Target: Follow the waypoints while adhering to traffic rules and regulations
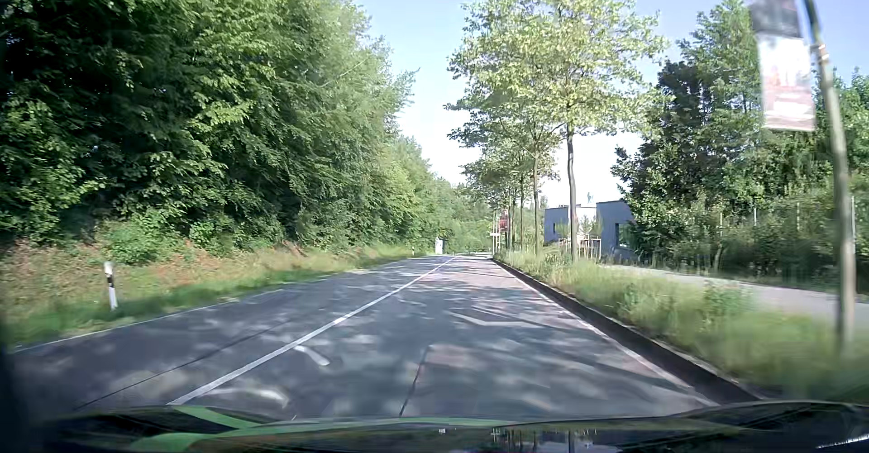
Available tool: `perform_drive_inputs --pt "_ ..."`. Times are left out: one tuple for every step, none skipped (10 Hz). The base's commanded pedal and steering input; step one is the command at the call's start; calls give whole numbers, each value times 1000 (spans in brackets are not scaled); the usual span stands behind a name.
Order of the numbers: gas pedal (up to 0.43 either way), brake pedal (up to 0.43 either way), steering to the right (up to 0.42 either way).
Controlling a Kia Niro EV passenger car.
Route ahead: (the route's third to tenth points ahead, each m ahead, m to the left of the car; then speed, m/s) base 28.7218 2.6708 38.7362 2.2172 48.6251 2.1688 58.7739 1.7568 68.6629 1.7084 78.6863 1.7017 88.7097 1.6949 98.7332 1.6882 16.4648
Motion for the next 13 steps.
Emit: perform_drive_inputs --pt "79 0 -3" --pt "79 0 -3" --pt "79 0 -3" --pt "79 0 -2" --pt "87 0 -2" --pt "87 0 -1" --pt "87 0 -1" --pt "87 0 -1" --pt "87 0 0" --pt "98 0 0" --pt "98 0 3" --pt "98 0 4" --pt "98 0 5"
